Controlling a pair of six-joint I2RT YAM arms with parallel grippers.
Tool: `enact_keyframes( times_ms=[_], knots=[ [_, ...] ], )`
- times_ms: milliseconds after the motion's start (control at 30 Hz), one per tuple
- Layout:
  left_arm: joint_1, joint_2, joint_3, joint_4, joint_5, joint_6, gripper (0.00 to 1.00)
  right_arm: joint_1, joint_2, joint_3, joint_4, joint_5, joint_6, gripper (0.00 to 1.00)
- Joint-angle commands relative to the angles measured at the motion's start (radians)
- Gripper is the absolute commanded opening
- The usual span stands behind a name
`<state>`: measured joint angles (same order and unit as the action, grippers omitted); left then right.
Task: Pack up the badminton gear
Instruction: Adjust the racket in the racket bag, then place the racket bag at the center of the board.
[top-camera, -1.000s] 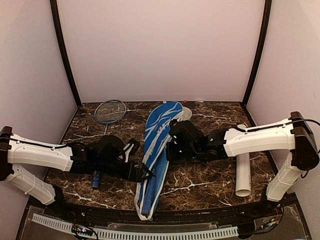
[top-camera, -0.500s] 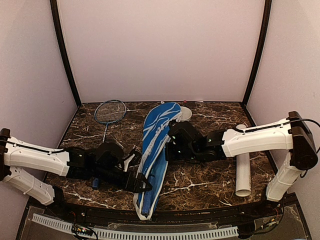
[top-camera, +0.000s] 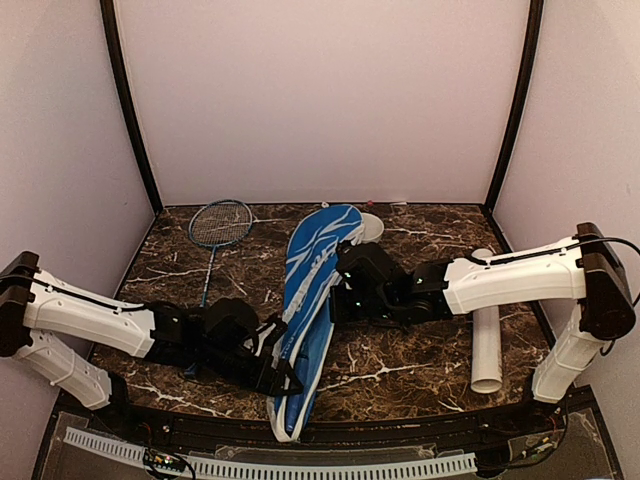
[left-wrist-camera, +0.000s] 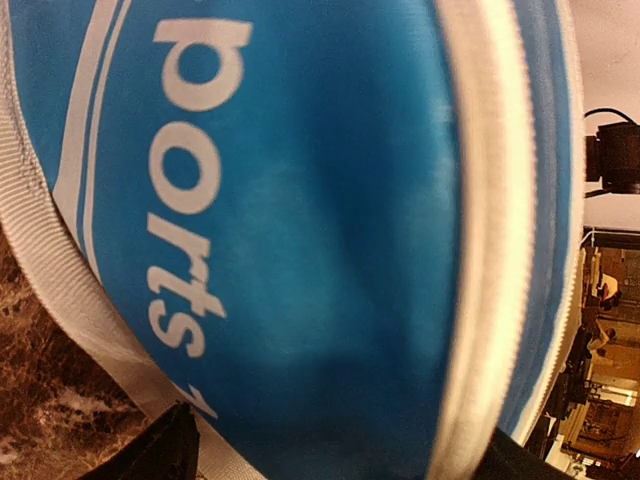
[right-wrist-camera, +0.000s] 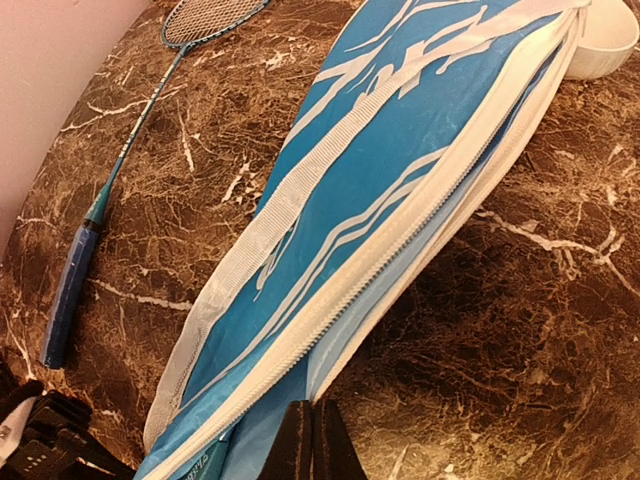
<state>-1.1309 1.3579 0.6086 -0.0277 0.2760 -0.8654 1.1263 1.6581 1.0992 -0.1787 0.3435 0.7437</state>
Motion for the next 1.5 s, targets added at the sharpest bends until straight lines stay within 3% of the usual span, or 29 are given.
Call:
enact_keyframes(
  times_ms=[0, 500, 867, 1000, 1233, 1467],
  knots=[
    [-0.006, 0.033, 0.0, -0.029, -0.007, 0.009, 0.83, 0.008, -0.001, 0.006, 0.064, -0.022, 0.015, 0.0],
    [-0.015, 0.077, 0.079, -0.156, -0.116, 0.076, 0.71, 0.01, -0.008, -0.01, 0.074, -0.023, 0.02, 0.0],
    [-0.012, 0.003, 0.261, -0.321, -0.3, 0.199, 0.93, 0.01, -0.008, -0.02, 0.065, -0.014, 0.023, 0.0],
    [0.012, -0.019, 0.352, -0.408, -0.326, 0.263, 0.96, 0.01, -0.001, -0.021, 0.065, -0.015, 0.023, 0.0],
    [0.218, -0.074, 0.393, -0.493, -0.352, 0.341, 0.88, 0.01, 0.015, -0.035, 0.082, -0.014, 0.027, 0.0],
    [0.504, -0.141, 0.221, -0.421, -0.431, 0.293, 0.77, 0.009, 0.03, -0.074, 0.106, -0.021, 0.049, 0.0]
  ],
)
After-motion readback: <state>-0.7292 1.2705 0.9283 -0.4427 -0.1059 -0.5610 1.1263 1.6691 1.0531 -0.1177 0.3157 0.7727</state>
